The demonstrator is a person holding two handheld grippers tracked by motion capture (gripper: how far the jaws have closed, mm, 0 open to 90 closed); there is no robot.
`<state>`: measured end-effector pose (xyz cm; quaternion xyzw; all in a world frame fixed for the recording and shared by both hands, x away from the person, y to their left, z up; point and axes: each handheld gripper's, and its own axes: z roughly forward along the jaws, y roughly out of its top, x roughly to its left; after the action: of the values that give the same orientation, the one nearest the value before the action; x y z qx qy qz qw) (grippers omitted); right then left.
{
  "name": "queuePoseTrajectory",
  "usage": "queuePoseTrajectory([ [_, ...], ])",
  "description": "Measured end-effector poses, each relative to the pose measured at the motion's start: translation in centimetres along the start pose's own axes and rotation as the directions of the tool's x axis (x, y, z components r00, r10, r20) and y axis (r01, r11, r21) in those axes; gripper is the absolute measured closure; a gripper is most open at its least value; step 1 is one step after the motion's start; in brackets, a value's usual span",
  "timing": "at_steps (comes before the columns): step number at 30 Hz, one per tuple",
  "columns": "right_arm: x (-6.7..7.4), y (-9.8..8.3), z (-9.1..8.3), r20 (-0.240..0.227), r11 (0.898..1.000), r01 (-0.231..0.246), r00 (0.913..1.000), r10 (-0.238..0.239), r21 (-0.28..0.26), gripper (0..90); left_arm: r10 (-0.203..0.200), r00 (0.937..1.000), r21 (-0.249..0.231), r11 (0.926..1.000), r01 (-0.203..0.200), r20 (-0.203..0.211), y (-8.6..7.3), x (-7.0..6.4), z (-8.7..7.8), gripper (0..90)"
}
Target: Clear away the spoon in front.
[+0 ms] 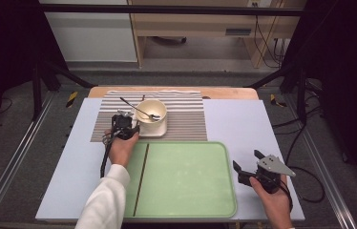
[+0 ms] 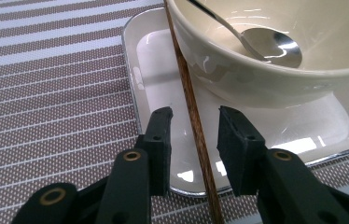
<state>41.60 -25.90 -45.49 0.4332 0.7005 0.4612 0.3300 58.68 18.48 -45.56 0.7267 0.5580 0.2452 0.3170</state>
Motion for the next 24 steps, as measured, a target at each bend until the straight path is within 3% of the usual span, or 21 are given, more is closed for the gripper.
queuePoseTrajectory([
  [24,-0.01,-0.08,0.07,-0.001,1.0,0.006,1.0,-0.006,0.007,12.6,-0.03,0.9995,0.002,0.9995,0.03,-0.003,-0.06,0.37,0.9,81.3],
])
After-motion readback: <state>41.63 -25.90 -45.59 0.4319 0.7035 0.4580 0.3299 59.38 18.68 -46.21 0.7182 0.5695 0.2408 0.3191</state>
